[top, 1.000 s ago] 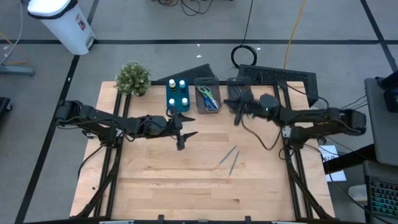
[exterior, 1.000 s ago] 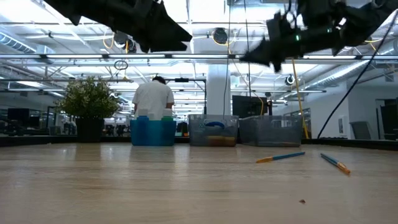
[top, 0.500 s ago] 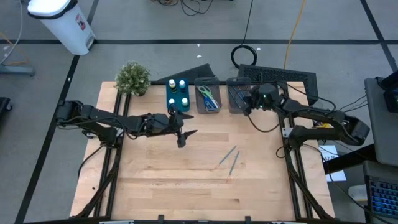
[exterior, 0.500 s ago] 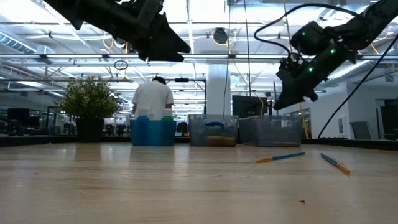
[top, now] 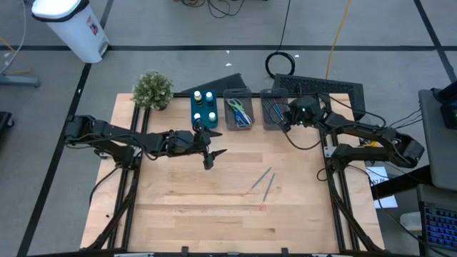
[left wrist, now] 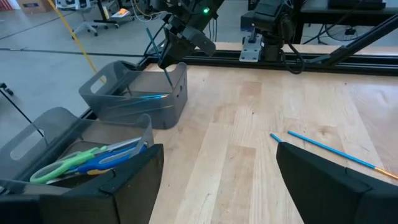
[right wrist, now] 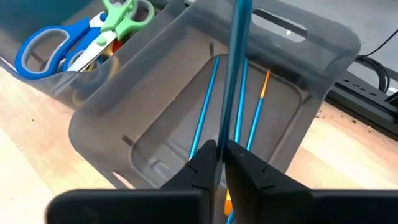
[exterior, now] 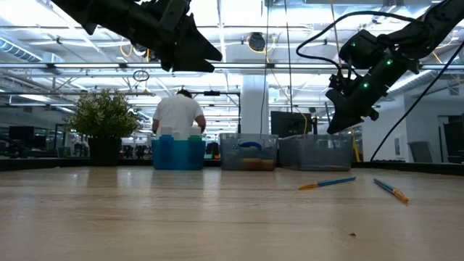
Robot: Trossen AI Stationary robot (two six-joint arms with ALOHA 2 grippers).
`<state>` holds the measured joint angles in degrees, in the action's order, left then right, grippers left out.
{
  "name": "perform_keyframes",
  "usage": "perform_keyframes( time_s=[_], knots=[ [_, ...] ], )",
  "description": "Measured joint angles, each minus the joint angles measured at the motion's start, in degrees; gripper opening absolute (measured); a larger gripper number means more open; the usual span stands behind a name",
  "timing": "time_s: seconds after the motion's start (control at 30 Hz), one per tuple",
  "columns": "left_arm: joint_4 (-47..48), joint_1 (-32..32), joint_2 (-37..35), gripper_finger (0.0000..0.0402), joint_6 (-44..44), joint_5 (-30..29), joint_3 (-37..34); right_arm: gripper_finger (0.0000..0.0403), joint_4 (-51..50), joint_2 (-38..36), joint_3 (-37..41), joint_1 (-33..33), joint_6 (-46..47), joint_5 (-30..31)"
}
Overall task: Pick & Place Paint Supplies
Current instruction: Put the blue paint brush into the right black bin
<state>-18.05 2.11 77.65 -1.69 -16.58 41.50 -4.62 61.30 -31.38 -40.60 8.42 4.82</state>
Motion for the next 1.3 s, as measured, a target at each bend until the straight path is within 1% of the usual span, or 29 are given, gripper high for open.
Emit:
perform_keyframes(
  time_s=[0.1, 0.27, 0.33, 0.43, 0.53, 0.6, 0.67, 0.73, 0.8, 0.87, 0.93, 0.97, 1.03, 1.2, 1.23, 1.3],
  knots=[
    [0.0, 0.0, 0.0, 0.0322, 0.0, 0.0, 0.0, 0.0052, 0.1, 0.0, 0.0, 0.0, -0.6, 0.2],
    [0.0, 0.0, 0.0, 0.0322, -0.1, 0.0, 0.0, 0.0125, 0.9, 0.0, 0.0, 0.0, -0.1, 5.9],
    [0.0, 0.0, 0.0, 0.0322, -0.1, 0.0, 0.0, 0.015, 2.2, 0.0, 0.0, 0.0, -0.1, 7.3],
    [0.0, 0.0, 0.0, 0.0322, -0.1, 0.0, 0.0, 0.0179, 5.2, 0.0, 0.0, 0.3, -0.1, 7.1],
    [0.1, 0.0, 0.0, 0.0322, -0.2, 0.0, 0.0, 0.0197, 8.6, 0.0, 0.0, 1.7, -0.5, 6.5],
    [0.1, 0.0, 0.0, 0.0321, -1.0, 0.0, 0.0, 0.0204, 10.7, 0.0, 0.0, 2.9, -1.8, 3.5],
    [0.0, 0.0, 0.0, 0.0322, -2.9, 0.1, 0.0, 0.0207, 13.4, 0.0, 0.0, 4.5, -2.6, -0.8],
    [-0.1, 0.4, 0.0, 0.0322, -5.7, 0.9, 0.0, 0.0206, 16.2, 0.0, 0.0, 6.5, -3.3, -6.4],
    [-0.8, 1.4, 0.6, 0.0321, -7.8, 3.3, 0.0, 0.0202, 19.2, 0.0, 0.0, 9.0, -3.5, -13.4],
    [-1.8, 2.8, 1.3, 0.0321, -8.1, 5.4, 0.0, 0.0197, 21.7, 0.0, 0.0, 12.1, -3.5, -19.6],
    [-2.1, 4.3, 2.6, 0.0321, -7.1, 6.4, 1.1, 0.0193, 22.8, 0.0, 0.0, 15.8, -3.6, -23.3],
    [-2.0, 5.1, 3.4, 0.0322, -6.1, 6.4, 2.1, 0.0192, 22.9, 0.0, 0.0, 17.8, -3.6, -24.4],
    [-0.2, 6.4, 5.3, 0.0322, -4.6, 6.3, 4.4, 0.0191, 22.5, 0.0, 0.0, 22.2, -4.2, -24.6],
    [3.7, 8.2, 12.2, 0.0321, -4.5, 6.7, 11.5, 0.0192, 22.9, 1.0, 2.0, 33.3, -10.0, -24.3],
    [3.5, 8.3, 13.9, 0.0321, -4.8, 7.2, 12.8, 0.0193, 22.6, 0.9, 2.3, 35.1, -10.5, -24.0],
    [3.3, 8.3, 17.5, 0.0321, -5.7, 8.4, 15.1, 0.0193, 23.5, 0.9, 2.3, 38.2, -10.6, -21.2]
  ],
)
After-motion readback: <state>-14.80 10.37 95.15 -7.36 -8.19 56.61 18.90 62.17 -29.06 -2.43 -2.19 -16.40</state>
